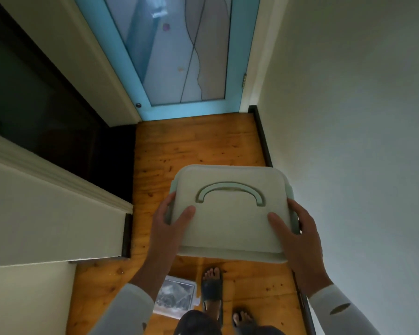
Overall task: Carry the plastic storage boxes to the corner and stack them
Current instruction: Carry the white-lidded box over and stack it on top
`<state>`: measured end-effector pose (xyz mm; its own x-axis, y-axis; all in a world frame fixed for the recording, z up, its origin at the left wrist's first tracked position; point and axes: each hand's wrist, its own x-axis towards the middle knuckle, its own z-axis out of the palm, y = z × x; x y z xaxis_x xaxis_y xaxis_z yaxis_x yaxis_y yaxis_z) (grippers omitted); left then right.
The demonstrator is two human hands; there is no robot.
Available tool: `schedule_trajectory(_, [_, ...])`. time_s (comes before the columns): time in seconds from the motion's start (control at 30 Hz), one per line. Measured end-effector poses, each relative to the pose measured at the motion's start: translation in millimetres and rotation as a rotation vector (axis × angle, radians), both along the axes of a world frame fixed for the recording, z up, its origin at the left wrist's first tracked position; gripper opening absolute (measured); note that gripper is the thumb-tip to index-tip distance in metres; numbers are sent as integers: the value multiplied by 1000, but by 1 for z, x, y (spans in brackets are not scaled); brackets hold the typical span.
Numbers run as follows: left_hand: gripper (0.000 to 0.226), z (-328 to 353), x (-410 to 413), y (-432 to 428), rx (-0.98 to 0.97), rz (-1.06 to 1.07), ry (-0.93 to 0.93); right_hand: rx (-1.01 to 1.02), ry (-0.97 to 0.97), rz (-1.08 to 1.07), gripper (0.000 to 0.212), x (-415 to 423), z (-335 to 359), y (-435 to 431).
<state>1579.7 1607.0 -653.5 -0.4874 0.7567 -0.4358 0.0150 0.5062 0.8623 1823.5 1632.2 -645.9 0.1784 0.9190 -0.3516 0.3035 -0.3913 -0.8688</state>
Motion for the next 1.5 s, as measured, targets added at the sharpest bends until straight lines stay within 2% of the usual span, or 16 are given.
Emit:
schedule_trajectory(0.13, [57, 26, 14, -21, 24, 38, 13, 29, 20, 33, 68, 11, 22, -7])
schedule_trajectory(0.27, [50, 51, 27, -48, 46, 86, 44, 67, 26, 100, 71, 23, 44, -21])
schedule_trajectory(0.47, [51, 82, 46, -102, 91, 183, 40, 113, 57, 175, 57, 38, 73, -54])
schedule_trajectory(0.73, [56, 115, 63, -181, 126, 351, 29, 117, 143, 330, 54, 35, 109, -92])
schedule_trajectory(1.1, [56, 135, 45, -308, 144, 697, 17, 47, 198, 632, 85, -33, 130, -159])
schedule_trajectory(1.27, [60, 139, 31, -389, 164, 853, 36, 74, 169, 814, 64, -81, 134, -214])
schedule_trajectory(1.5, [56, 143, 9, -514, 175, 1040, 54, 60, 187, 964, 57, -139, 136, -315])
